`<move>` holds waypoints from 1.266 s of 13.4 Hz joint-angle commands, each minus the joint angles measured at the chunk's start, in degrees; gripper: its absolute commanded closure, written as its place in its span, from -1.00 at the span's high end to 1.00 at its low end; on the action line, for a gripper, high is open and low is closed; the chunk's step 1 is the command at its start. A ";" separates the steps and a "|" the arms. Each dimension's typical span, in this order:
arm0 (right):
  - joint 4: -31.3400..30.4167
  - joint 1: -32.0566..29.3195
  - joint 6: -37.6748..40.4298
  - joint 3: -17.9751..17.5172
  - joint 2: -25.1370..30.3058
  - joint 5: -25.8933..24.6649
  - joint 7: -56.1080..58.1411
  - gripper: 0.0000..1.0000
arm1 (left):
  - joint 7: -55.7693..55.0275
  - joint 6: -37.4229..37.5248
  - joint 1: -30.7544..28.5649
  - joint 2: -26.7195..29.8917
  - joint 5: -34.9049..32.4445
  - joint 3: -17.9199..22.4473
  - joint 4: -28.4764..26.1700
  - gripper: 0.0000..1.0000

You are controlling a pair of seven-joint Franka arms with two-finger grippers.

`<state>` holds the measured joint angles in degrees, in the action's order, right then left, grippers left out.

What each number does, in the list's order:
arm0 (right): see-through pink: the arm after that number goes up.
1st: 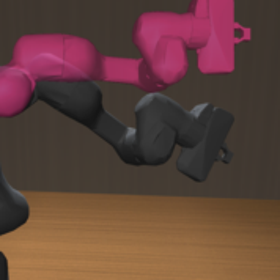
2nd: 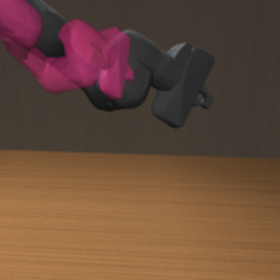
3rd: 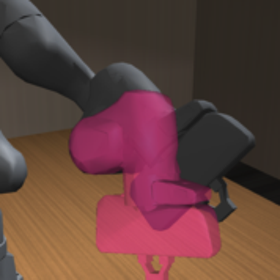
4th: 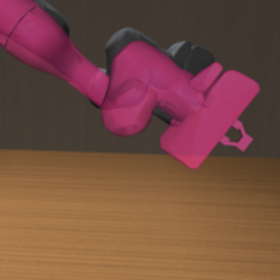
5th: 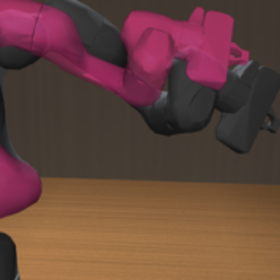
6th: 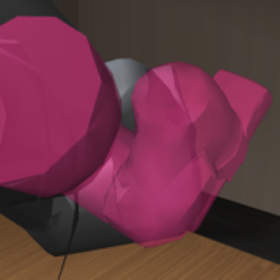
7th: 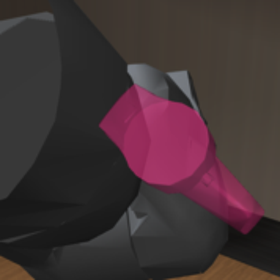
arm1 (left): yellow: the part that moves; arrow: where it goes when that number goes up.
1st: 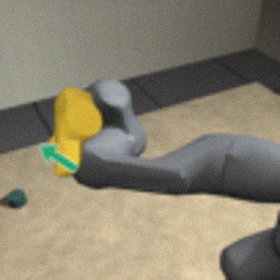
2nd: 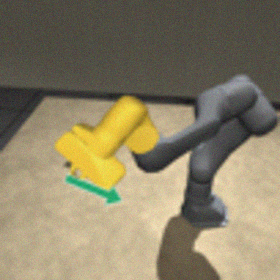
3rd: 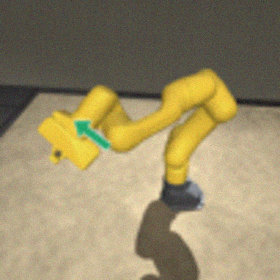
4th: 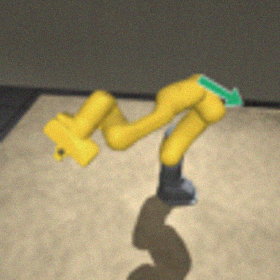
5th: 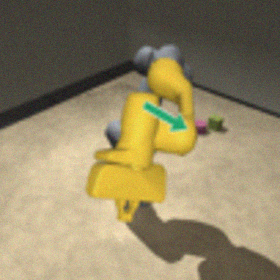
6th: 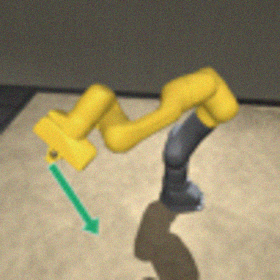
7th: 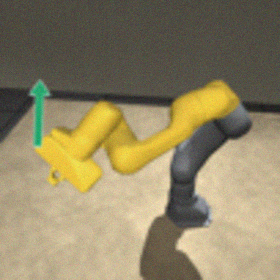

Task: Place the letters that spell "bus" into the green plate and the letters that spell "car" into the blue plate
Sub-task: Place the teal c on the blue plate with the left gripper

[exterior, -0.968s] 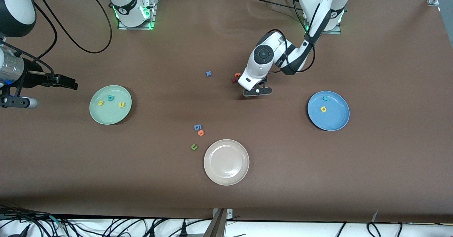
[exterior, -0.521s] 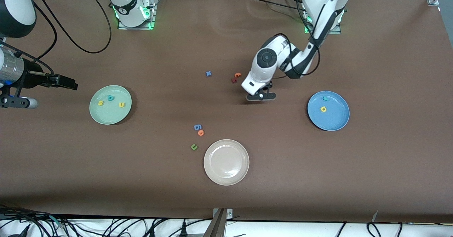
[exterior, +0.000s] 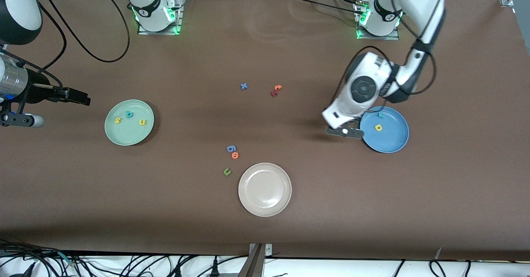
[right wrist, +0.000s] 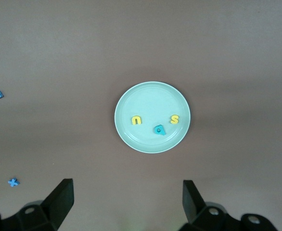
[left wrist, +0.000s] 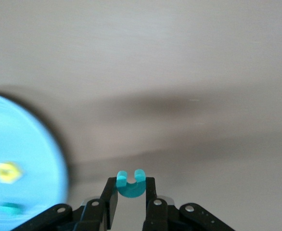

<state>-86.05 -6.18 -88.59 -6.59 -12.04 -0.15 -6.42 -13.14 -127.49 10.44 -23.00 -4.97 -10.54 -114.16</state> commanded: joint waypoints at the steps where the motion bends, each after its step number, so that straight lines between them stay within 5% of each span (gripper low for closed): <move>1: -1.76 -0.67 -0.80 -0.53 1.76 -0.65 0.26 0.99 | 11.25 3.20 -6.90 3.05 -1.18 -0.71 -0.89 -0.63; 3: -1.76 -0.59 -0.97 -0.62 1.67 -0.73 0.26 0.99 | 16.02 3.56 -10.25 3.14 -1.18 -0.63 -0.89 -0.61; 6: -1.76 -0.59 -1.33 -0.62 1.58 -0.73 0.26 1.00 | 16.92 3.39 -12.19 2.61 -1.27 -0.45 -0.63 0.17; 10: -1.76 -0.59 -1.24 -0.53 1.58 -0.73 0.26 1.00 | 16.83 3.56 -13.51 2.35 -1.27 -0.36 2.26 0.93; 14: -1.76 -0.59 -1.41 -0.53 1.49 -0.73 0.18 1.00 | 16.83 7.07 -18.42 1.12 -0.57 -0.45 9.73 1.00; 17: -1.76 -0.59 -1.68 -0.62 1.49 -0.65 0.09 1.00 | 16.56 17.33 -20.36 1.20 3.75 -0.37 14.65 1.00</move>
<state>-86.20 -6.20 -89.43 -6.60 -12.04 -0.16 -6.42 2.96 -115.69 -9.23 -21.20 -2.72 -10.46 -103.27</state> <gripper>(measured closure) 0.000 0.000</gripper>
